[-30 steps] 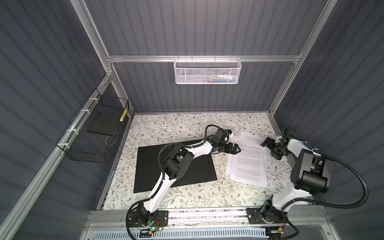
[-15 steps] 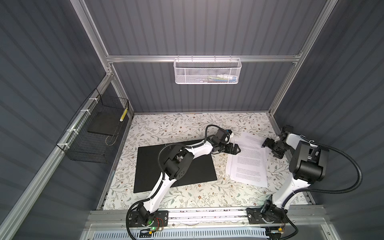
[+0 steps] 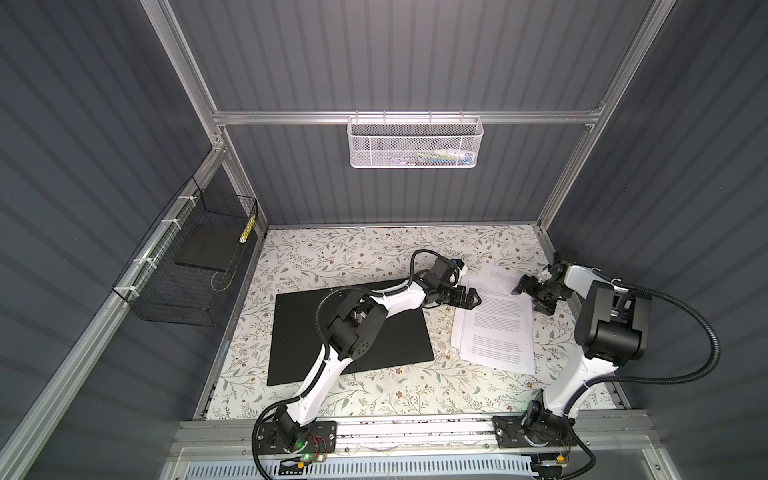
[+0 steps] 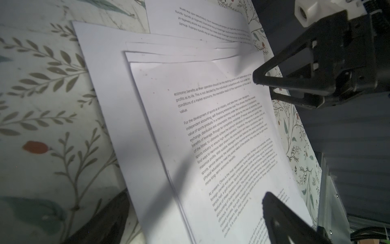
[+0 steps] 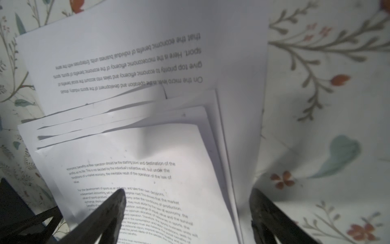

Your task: Put the files into the folder

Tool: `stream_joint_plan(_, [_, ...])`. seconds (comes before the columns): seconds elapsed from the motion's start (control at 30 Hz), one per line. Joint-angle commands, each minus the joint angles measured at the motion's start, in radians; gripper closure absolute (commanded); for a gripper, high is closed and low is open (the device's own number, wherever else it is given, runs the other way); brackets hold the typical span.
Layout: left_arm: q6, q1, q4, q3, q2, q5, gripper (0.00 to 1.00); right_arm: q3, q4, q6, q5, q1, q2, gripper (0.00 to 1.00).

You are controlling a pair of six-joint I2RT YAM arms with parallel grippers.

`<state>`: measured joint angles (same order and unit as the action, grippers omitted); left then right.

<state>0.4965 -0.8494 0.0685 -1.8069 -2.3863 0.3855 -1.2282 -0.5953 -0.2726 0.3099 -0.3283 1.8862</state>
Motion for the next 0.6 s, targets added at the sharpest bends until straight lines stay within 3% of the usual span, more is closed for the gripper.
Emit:
stream_joint_plan(0.0, [-0.018,-0.003,0.085,0.053,0.007,-0.023,0.01,0.021,0.000,-0.024,0.119,0.008,0.010,0.10])
stream_joint_plan(0.13, [-0.025,0.006,0.100,0.059,0.018,-0.037,0.00,0.057,0.041,-0.055,0.124,0.011,-0.061,0.10])
stream_joint_plan(0.47, [-0.025,0.036,0.118,0.055,0.070,-0.028,0.01,0.150,0.019,-0.052,-0.090,0.011,-0.280,0.07])
stream_joint_plan(0.57, [-0.029,0.048,0.120,0.061,0.096,-0.045,0.01,0.171,0.000,-0.061,-0.070,0.015,-0.286,0.08])
